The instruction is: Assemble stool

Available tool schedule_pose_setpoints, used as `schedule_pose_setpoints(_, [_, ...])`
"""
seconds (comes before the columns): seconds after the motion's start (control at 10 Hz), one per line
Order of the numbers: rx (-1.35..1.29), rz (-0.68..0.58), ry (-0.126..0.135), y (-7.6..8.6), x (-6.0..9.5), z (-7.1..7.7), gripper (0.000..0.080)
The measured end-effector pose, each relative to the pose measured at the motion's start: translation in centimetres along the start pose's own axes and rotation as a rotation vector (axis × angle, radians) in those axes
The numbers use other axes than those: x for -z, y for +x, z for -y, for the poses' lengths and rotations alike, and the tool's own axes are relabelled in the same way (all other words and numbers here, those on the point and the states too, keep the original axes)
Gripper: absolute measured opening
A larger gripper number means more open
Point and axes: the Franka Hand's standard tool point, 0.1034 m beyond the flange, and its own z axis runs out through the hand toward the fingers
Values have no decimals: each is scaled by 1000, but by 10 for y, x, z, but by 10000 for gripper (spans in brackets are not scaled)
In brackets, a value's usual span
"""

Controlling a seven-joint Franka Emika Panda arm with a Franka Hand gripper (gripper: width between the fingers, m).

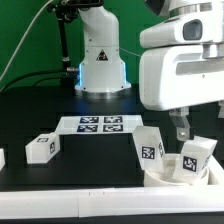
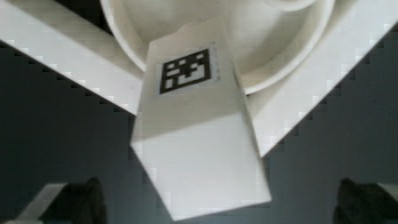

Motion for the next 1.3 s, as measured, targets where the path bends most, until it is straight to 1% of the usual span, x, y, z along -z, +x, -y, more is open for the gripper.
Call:
schedule_pose_setpoints(0.1, [68,83,12,-6,-11,5,649])
schedule_pose_setpoints(0.2, [123,131,28,-3,-19,1,649])
schedule_pose_setpoints(0.3, [188,131,24,1,-24,-3,649])
schedule_pose_setpoints(0.4, [212,137,20,1,-27,1,649])
schedule_pose_setpoints(0.5, [183,135,20,4,-27,7,649])
schedule_pose_setpoints(0.6, [184,136,20,3,-27,6,649])
schedule_pose_setpoints(0.9, [166,138,18,-7,-28,-4,649])
schedule_pose_setpoints(1.0, [152,134,14,-9,-29,-4,649])
schedule_pose_setpoints(1.1, [131,135,13,-9,-29,-4,622])
schedule_pose_setpoints(1.2, [99,135,12,-9,-30,-4,622])
schedule_pose_setpoints(1.3, [37,135,8,-9,-30,-4,436])
